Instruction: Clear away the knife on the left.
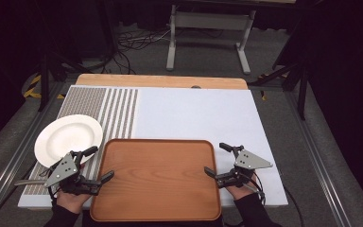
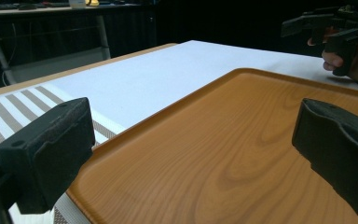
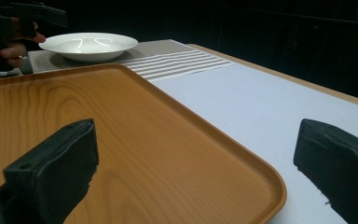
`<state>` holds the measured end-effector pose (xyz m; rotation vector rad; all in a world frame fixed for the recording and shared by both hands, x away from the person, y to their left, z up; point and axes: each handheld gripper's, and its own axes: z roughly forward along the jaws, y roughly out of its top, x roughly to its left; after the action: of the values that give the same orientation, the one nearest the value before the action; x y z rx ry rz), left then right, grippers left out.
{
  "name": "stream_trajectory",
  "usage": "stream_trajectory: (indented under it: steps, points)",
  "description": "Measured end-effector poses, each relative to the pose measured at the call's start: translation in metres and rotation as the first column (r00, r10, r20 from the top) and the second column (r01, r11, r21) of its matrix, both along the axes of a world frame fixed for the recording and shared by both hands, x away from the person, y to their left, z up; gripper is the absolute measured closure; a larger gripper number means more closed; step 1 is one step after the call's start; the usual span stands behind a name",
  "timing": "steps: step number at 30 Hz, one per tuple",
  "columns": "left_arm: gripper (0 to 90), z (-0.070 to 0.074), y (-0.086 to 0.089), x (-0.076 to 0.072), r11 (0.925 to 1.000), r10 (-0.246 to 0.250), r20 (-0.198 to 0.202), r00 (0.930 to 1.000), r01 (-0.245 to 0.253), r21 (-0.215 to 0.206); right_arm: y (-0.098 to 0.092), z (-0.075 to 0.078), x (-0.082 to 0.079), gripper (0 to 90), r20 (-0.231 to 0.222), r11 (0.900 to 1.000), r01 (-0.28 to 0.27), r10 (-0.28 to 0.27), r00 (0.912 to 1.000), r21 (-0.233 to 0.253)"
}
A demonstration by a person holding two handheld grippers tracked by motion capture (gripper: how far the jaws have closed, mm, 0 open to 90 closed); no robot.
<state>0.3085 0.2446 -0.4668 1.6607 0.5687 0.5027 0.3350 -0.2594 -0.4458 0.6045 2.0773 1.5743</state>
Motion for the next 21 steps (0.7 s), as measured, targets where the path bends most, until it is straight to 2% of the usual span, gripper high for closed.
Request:
stream_trajectory:
  steps: [3, 6, 8, 10, 14, 15, 21]
  points:
    - [0.1, 0.0, 0.0, 0.001, 1.0, -0.003, 0.001, 1.0, 0.003, -0.006, 0.0, 0.0, 0.0, 0.6, 0.0, 1.0, 0.0, 0.0, 1.0, 0.002]
    - [0.2, 0.001, 0.002, 0.002, 0.999, -0.019, -0.016, 0.9997, 0.019, -0.04, 0.0, 0.0, 0.0, 0.6, -0.002, 1.0, -0.003, 0.003, 1.0, 0.004]
    - [0.4, 0.002, 0.003, 0.002, 0.9995, -0.014, -0.009, 0.9999, 0.014, -0.029, 0.0, 0.0, 0.0, 0.5, -0.004, 1.0, -0.002, 0.002, 1.0, 0.005]
    - [0.3, 0.002, 0.002, 0.002, 0.9995, -0.014, -0.022, 0.9997, 0.013, -0.028, -0.001, 0.0, 0.0, 0.5, 0.0, 1.0, 0.001, -0.001, 1.0, 0.006]
    - [0.2, 0.005, 0.0, 0.001, 0.9999, -0.015, -0.02, 0.9997, 0.015, 0.001, -0.002, 0.001, 0.0, 0.5, -0.002, 1.0, 0.004, -0.004, 1.0, 0.017]
    - [0.1, 0.007, 0.0, 0.0, 0.9997, -0.018, -0.016, 0.9997, 0.019, 0.017, -0.002, 0.001, 0.0, 0.5, -0.004, 1.0, 0.002, -0.002, 1.0, 0.015]
    - [0.8, 0.014, 0.002, 0.0, 0.9984, -0.048, -0.021, 0.9986, 0.049, 0.03, -0.001, 0.0, 0.0, 0.0, -0.006, 1.0, -0.006, 0.006, 1.0, 0.012]
